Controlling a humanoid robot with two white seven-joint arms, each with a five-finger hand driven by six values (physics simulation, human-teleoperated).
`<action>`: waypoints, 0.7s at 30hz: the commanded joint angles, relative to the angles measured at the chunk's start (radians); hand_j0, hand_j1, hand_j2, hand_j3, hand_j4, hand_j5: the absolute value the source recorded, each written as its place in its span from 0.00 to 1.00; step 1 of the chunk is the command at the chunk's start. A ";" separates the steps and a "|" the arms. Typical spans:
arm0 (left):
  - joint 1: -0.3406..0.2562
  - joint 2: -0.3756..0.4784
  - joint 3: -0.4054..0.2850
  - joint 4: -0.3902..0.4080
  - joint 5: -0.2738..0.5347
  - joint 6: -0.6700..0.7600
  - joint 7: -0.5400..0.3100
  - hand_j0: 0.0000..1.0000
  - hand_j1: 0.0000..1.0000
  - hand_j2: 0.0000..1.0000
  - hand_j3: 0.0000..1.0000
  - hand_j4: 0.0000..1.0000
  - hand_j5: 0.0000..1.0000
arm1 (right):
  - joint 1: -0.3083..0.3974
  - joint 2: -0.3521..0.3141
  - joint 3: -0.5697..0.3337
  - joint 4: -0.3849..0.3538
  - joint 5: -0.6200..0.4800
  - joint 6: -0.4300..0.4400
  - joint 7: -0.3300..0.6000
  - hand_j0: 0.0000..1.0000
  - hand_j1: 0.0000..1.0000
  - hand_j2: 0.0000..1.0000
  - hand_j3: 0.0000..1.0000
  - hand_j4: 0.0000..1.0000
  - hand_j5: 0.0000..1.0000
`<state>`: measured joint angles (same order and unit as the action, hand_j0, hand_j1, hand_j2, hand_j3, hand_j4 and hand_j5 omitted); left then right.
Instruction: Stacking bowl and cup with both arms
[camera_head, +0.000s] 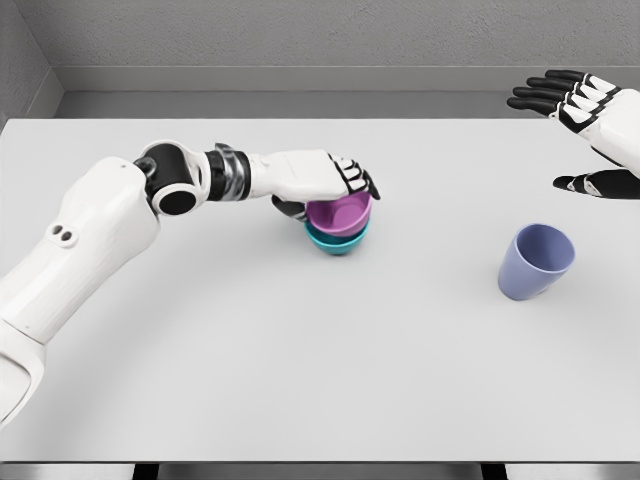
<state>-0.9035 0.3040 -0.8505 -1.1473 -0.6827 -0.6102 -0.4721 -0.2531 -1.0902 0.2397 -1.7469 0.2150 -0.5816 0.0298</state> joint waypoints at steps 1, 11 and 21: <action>0.002 0.000 -0.005 0.004 -0.001 -0.001 0.000 0.53 0.53 0.53 0.53 0.53 0.53 | 0.000 -0.002 0.000 0.000 -0.006 0.000 -0.001 1.00 1.00 1.00 1.00 1.00 1.00; -0.003 0.003 -0.001 0.000 -0.003 -0.001 0.000 1.00 1.00 1.00 1.00 1.00 1.00 | 0.000 -0.002 0.000 0.000 -0.006 0.000 -0.001 1.00 1.00 1.00 1.00 1.00 1.00; -0.034 0.104 0.007 -0.012 0.106 -0.001 0.003 1.00 1.00 1.00 1.00 1.00 1.00 | 0.003 -0.003 0.000 -0.002 -0.006 0.000 -0.001 1.00 1.00 1.00 1.00 1.00 1.00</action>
<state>-0.9373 0.3658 -0.8462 -1.1577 -0.6282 -0.6129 -0.4705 -0.2500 -1.0922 0.2397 -1.7479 0.2151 -0.5817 0.0298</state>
